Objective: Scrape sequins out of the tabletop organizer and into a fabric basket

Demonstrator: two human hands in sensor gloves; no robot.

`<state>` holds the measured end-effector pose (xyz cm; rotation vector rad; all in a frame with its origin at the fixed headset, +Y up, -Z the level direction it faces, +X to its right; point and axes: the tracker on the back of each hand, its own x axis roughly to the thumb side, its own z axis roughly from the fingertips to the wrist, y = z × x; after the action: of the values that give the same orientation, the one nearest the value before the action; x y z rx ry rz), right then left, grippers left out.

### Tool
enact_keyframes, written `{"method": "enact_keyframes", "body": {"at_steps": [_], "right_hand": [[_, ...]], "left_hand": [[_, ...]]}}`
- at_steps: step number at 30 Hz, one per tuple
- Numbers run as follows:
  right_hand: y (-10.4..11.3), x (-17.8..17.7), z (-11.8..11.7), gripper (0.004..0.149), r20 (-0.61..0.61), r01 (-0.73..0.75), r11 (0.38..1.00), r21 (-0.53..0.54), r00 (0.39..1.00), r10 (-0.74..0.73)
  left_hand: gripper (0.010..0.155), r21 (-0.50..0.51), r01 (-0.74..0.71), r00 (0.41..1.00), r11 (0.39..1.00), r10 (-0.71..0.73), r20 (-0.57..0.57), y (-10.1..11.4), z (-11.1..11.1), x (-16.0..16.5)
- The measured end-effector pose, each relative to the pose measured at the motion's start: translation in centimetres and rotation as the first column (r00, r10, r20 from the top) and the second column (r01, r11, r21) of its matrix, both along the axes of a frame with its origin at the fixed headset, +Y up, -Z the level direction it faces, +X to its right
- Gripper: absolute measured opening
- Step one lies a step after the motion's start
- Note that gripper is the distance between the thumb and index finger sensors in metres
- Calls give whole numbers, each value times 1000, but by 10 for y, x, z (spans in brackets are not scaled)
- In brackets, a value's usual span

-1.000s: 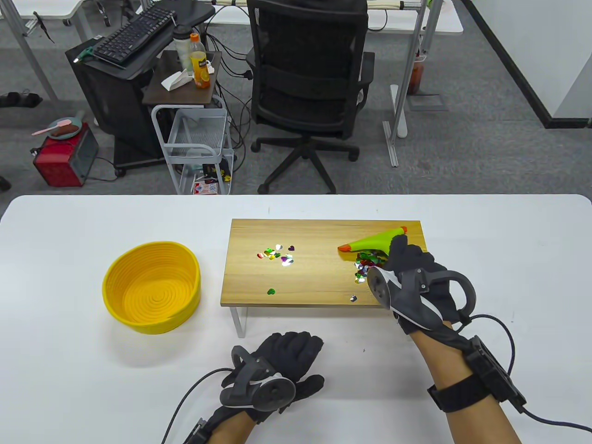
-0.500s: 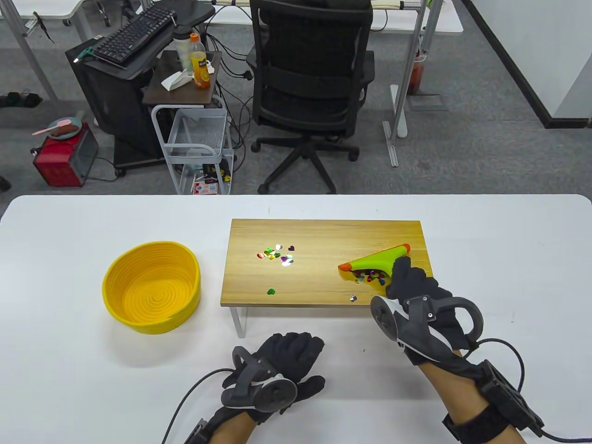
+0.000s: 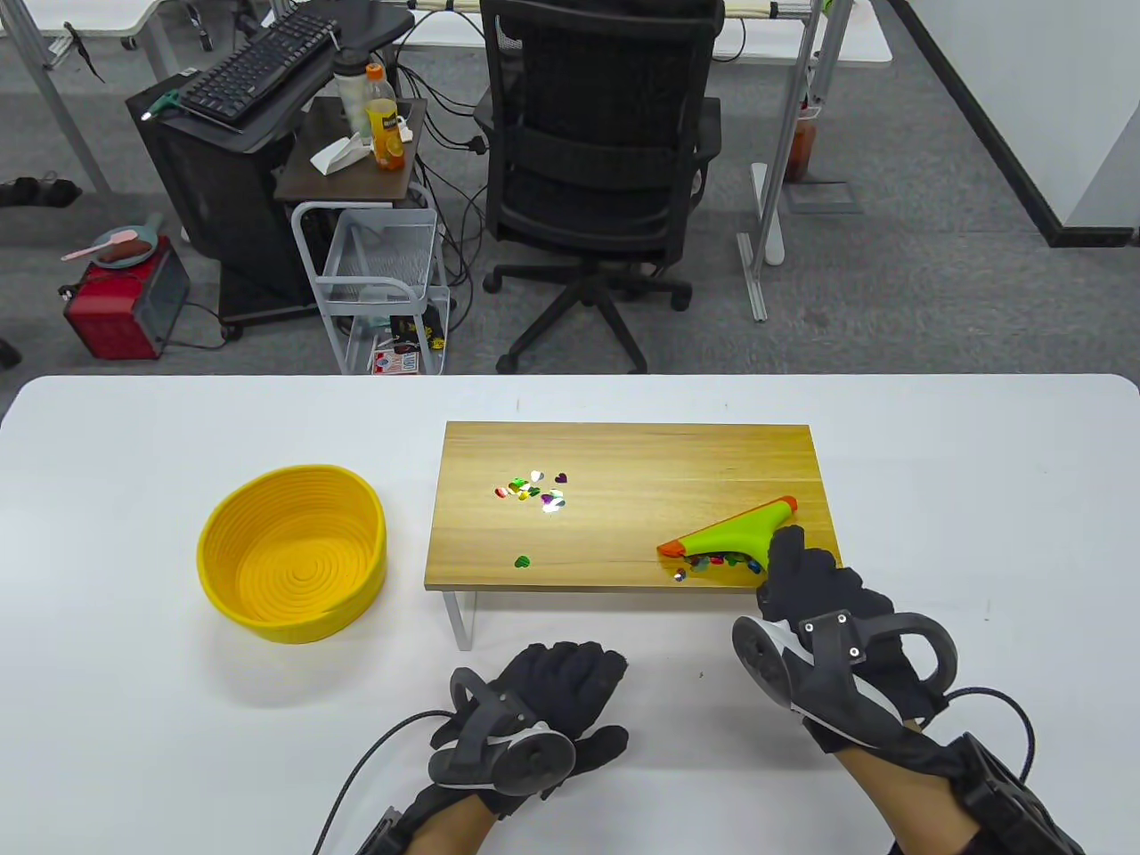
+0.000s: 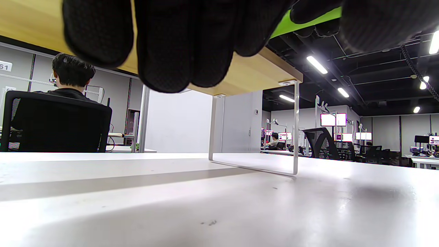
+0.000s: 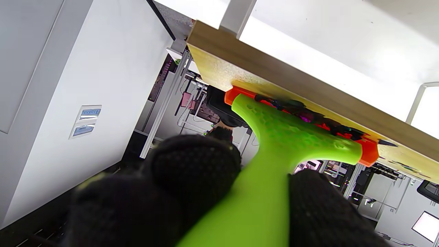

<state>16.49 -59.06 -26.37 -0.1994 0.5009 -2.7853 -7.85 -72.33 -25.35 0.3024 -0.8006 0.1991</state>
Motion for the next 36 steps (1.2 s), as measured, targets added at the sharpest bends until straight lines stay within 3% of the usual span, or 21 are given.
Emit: {"method": "enact_keyframes", "body": {"at_steps": [7,13,23,29,36], "right_hand": [[2,5,0,57,-10,31,1000,5,999,-31],[12,-6,-8,59,-98,61,996,59,994,-55],[27,-78,-36,60,-346,87,996,-5,934,-83],[23,-121,-52,60,-409,11,999,-32,912,-24],[10,-145,-67,60,-435,-34,996,-80,900,-4]], "left_hand": [[76,1,-1,1000,1000,1,1,0,0,1],[76,-2,2,1000,1000,-2,1,-1,0,1],[76,-1,-3,1000,1000,3,-2,-1,-1,0],[76,-4,-9,1000,1000,9,-3,-1,-1,-2],[76,-2,-14,1000,1000,14,-6,-1,-2,-3]]}}
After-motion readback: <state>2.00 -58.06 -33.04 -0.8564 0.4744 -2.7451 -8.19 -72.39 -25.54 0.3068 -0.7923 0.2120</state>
